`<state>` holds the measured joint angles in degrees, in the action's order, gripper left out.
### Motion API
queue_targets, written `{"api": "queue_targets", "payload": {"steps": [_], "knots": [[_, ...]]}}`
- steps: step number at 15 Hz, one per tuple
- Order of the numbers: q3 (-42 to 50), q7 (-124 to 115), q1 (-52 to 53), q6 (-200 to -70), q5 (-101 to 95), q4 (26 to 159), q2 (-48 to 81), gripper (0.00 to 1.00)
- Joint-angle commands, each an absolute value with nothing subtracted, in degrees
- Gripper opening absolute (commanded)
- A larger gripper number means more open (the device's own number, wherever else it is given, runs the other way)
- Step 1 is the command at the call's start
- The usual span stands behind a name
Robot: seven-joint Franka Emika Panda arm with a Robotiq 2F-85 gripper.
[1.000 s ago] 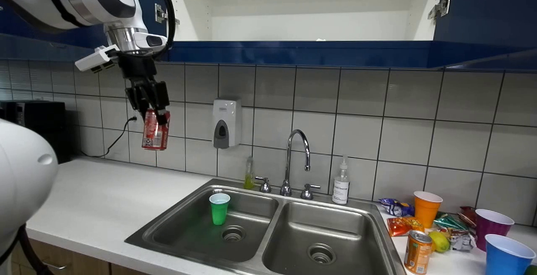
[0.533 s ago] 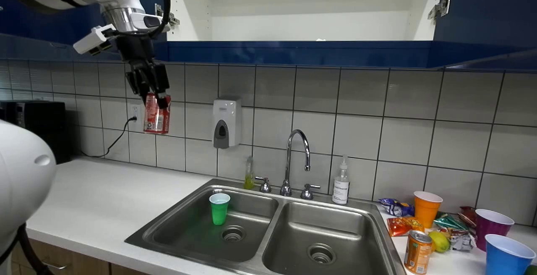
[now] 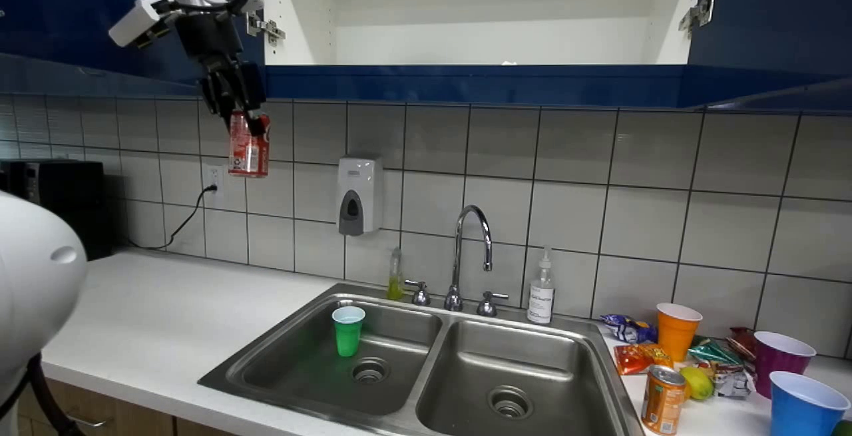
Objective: Put the Cola can in the open cabinet
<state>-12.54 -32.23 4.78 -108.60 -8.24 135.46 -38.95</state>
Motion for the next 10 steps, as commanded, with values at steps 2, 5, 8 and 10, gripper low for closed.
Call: {"api": "queue_targets", "payload": {"steps": [2,5,8,10], "knots": [[-14.5,-31.9,2.5,-104.5,-8.6,131.1,-40.1,0.38],[-14.9,-32.0,2.3,-103.1,-8.6,129.2,-40.4,0.38],[-14.9,-32.0,2.2,-102.0,-8.6,127.8,-40.7,0.38],[-14.8,-32.1,2.0,-101.8,-8.5,127.2,-41.0,0.38]]}}
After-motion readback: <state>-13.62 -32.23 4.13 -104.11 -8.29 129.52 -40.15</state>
